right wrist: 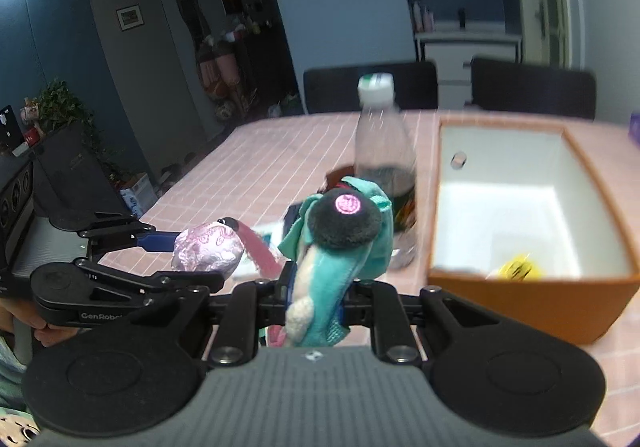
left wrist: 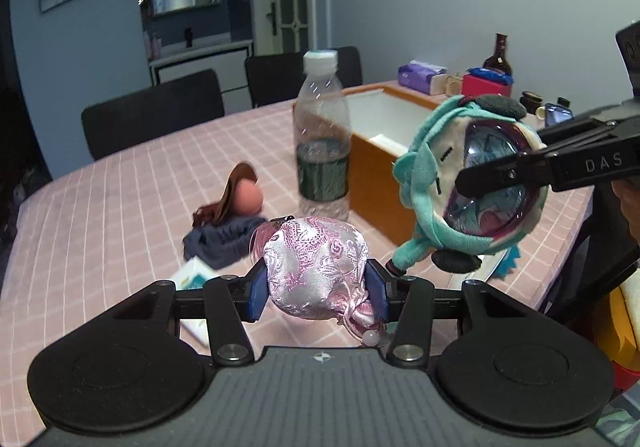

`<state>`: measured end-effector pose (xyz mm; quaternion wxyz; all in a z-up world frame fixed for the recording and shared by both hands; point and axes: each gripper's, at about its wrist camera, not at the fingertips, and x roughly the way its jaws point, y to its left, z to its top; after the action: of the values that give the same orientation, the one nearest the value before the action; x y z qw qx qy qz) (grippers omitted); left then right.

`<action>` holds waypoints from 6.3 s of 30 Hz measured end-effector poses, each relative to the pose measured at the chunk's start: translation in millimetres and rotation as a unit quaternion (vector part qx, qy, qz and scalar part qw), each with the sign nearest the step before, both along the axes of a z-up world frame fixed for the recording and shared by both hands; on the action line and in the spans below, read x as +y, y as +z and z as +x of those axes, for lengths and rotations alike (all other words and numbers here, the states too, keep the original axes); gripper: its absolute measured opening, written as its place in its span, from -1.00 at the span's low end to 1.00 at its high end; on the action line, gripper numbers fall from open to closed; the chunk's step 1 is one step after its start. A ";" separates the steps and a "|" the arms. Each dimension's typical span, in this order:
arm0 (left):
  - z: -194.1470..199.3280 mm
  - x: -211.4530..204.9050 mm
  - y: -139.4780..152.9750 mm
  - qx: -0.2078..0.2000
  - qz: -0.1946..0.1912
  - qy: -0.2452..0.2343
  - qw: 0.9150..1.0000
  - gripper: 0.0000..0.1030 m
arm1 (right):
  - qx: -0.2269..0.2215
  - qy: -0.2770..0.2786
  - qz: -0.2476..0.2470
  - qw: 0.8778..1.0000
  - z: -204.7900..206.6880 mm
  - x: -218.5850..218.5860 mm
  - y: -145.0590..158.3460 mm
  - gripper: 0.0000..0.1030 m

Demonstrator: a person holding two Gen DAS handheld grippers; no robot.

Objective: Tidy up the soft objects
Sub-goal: 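Carry the pink pouch with the left tool while the right tool carries the teal plush over the box, then open the left tool dropping the pink pouch while the right tool releases the teal plush into the box, then withdraw both tools from the orange box back toward the table items, then close the right tool on the white-and-teal plush while the left tool reaches the white tissue pack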

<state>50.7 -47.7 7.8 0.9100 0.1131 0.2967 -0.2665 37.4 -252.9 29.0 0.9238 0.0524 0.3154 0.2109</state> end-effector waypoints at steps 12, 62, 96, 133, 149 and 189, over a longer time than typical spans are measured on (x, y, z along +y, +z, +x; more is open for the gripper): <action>18.4 -61.6 50.9 -0.082 -0.023 -0.083 0.993 0.10 | -0.089 -0.060 -0.073 0.991 -3.7 -40.7 72.6 -0.68; 169.7 -252.0 -73.0 -0.059 0.296 -0.068 0.951 0.50 | 0.115 -0.101 -0.155 0.976 244.4 -110.8 -60.9 -0.09; 19.4 -104.7 4.9 -0.126 0.069 -0.076 0.987 0.47 | -0.027 -0.133 -0.078 0.988 41.4 -41.0 3.6 -0.03; 18.0 1.7 -94.7 0.012 -0.012 0.060 0.998 0.44 | 0.060 -0.237 -0.118 0.962 15.8 -23.4 -148.9 0.62; 37.6 22.7 -90.5 0.005 0.014 0.109 0.994 0.45 | 0.037 -0.150 -0.145 0.977 15.3 20.2 -136.9 -0.03; 107.9 64.2 -105.7 0.079 -0.072 0.299 0.948 -0.88 | 0.022 -0.042 -0.083 0.995 84.7 80.3 -131.8 0.02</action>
<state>158.6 16.5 -97.9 0.9275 -0.0679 0.3675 -0.0112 122.1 -172.6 -102.8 0.9259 -0.0067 0.3492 0.1439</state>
